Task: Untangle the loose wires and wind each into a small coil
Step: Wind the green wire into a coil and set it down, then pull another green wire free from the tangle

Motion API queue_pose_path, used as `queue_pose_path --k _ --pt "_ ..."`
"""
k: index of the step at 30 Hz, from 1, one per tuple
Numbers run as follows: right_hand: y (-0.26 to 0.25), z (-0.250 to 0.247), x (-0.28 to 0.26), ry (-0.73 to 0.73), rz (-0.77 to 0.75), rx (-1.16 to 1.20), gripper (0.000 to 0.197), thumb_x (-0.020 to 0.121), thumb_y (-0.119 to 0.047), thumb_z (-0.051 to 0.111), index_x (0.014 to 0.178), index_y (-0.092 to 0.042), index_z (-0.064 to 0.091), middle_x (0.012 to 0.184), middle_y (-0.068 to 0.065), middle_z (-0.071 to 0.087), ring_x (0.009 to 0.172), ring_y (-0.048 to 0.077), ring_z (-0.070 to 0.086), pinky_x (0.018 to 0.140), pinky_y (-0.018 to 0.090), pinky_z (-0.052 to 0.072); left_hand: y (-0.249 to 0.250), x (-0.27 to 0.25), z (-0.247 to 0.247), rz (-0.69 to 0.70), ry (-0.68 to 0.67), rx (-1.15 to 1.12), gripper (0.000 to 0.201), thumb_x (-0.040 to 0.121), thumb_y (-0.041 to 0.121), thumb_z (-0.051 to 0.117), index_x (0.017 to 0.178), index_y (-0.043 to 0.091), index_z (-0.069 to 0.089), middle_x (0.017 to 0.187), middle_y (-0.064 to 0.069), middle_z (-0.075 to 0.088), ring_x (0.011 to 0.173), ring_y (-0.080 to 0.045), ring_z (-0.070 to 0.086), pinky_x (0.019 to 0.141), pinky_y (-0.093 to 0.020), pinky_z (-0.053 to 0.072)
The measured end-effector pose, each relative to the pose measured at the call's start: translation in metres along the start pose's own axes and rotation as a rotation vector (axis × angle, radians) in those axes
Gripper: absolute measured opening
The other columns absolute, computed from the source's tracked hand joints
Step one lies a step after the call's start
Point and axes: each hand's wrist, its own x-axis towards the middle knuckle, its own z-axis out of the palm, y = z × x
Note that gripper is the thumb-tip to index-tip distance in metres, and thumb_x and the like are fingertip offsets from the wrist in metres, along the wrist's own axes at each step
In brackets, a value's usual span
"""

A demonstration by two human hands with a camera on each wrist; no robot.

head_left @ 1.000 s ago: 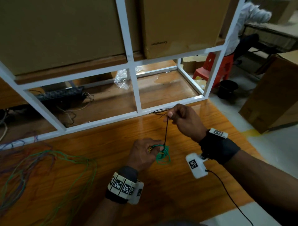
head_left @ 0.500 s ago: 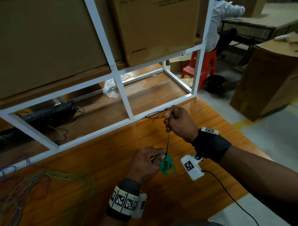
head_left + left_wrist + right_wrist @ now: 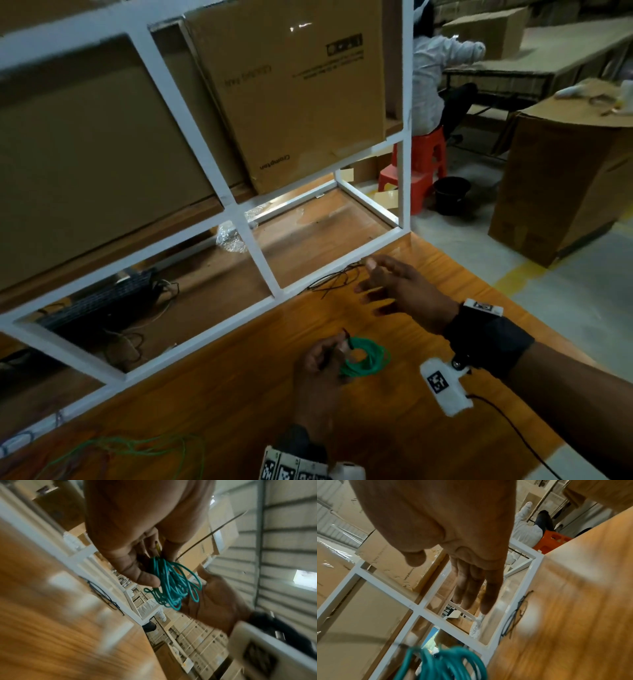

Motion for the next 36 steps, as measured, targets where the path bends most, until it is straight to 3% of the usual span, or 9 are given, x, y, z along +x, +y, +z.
queue_pose_path --k 3,6,15,20,25,27,29,31,36 --pt "0.022 -0.009 -0.018 -0.115 0.146 -0.105 0.048 0.091 -0.062 0.065 0.124 -0.027 0.066 0.116 -0.006 0.075 0.111 0.016 0.070 0.096 0.046 0.056 0.002 0.007 0.016 -0.022 0.045 -0.132 0.017 0.093 0.029 0.069 0.104 0.016 0.074 0.096 -0.002 0.077 0.090 -0.018 0.074 0.068 -0.032 0.056" --pt "0.044 -0.016 -0.029 -0.160 0.171 -0.067 0.037 0.093 -0.047 0.072 0.115 -0.018 0.074 0.115 0.004 0.075 0.110 0.022 0.071 0.088 0.042 0.061 0.001 0.016 0.036 -0.042 0.023 -0.140 0.023 0.093 0.032 0.068 0.108 0.016 0.072 0.103 -0.007 0.076 0.096 -0.023 0.073 0.073 -0.034 0.058" --pt "0.063 -0.108 0.051 0.305 0.359 -0.077 0.030 0.089 -0.031 0.080 0.098 -0.003 0.075 0.099 0.016 0.075 0.086 0.033 0.077 0.083 0.047 0.064 -0.015 0.052 0.070 -0.151 0.053 -0.020 0.045 0.089 0.028 0.072 0.131 0.028 0.055 0.121 -0.001 0.066 0.107 -0.022 0.068 0.080 -0.040 0.062" --pt "0.084 -0.141 0.101 0.348 0.472 -0.063 0.046 0.082 -0.037 0.086 0.105 0.000 0.070 0.105 0.016 0.073 0.081 0.030 0.078 0.080 0.044 0.065 -0.043 0.042 0.063 -0.179 0.118 0.114 0.031 0.093 0.031 0.068 0.122 0.032 0.060 0.112 -0.001 0.071 0.099 -0.021 0.070 0.070 -0.030 0.059" --pt "0.098 -0.146 0.131 0.386 0.484 -0.229 0.050 0.084 -0.055 0.079 0.095 -0.007 0.072 0.084 0.011 0.078 0.070 0.029 0.077 0.075 0.047 0.065 -0.049 0.020 0.056 -0.250 0.204 0.100 0.031 0.094 0.021 0.069 0.124 0.020 0.061 0.110 -0.013 0.071 0.088 -0.023 0.068 0.059 -0.023 0.054" --pt "0.102 -0.149 0.126 0.385 0.403 -0.517 0.059 0.089 -0.068 0.064 0.089 -0.010 0.076 0.076 0.013 0.077 0.072 0.034 0.076 0.075 0.046 0.064 -0.045 0.012 0.052 -0.286 0.211 0.089 0.027 0.095 0.021 0.066 0.122 0.019 0.063 0.111 -0.014 0.070 0.085 -0.019 0.066 0.059 -0.022 0.054" --pt "0.103 -0.144 0.116 0.426 0.218 -0.791 0.055 0.097 -0.057 0.060 0.105 -0.005 0.074 0.106 0.028 0.071 0.093 0.044 0.070 0.083 0.046 0.057 -0.039 0.005 0.040 -0.299 0.224 0.077 0.023 0.097 0.021 0.064 0.119 0.018 0.064 0.113 -0.016 0.069 0.081 -0.016 0.064 0.057 -0.019 0.052" --pt "0.101 -0.125 0.092 0.485 -0.010 -0.869 0.039 0.099 -0.041 0.064 0.120 -0.008 0.063 0.128 0.027 0.051 0.099 0.050 0.062 0.086 0.053 0.053 -0.038 -0.005 0.025 -0.328 0.261 0.088 0.018 0.098 0.022 0.063 0.116 0.022 0.066 0.112 -0.010 0.070 0.085 -0.015 0.065 0.060 -0.017 0.054" --pt "0.095 -0.028 0.050 0.119 -0.366 -0.961 0.014 0.097 -0.034 0.066 0.096 -0.021 0.064 0.109 0.010 0.055 0.076 0.035 0.061 0.065 0.036 0.047 -0.044 -0.036 -0.023 -0.300 0.390 0.044 0.011 0.094 0.026 0.069 0.105 0.028 0.072 0.103 0.001 0.074 0.089 -0.016 0.070 0.074 -0.030 0.058"
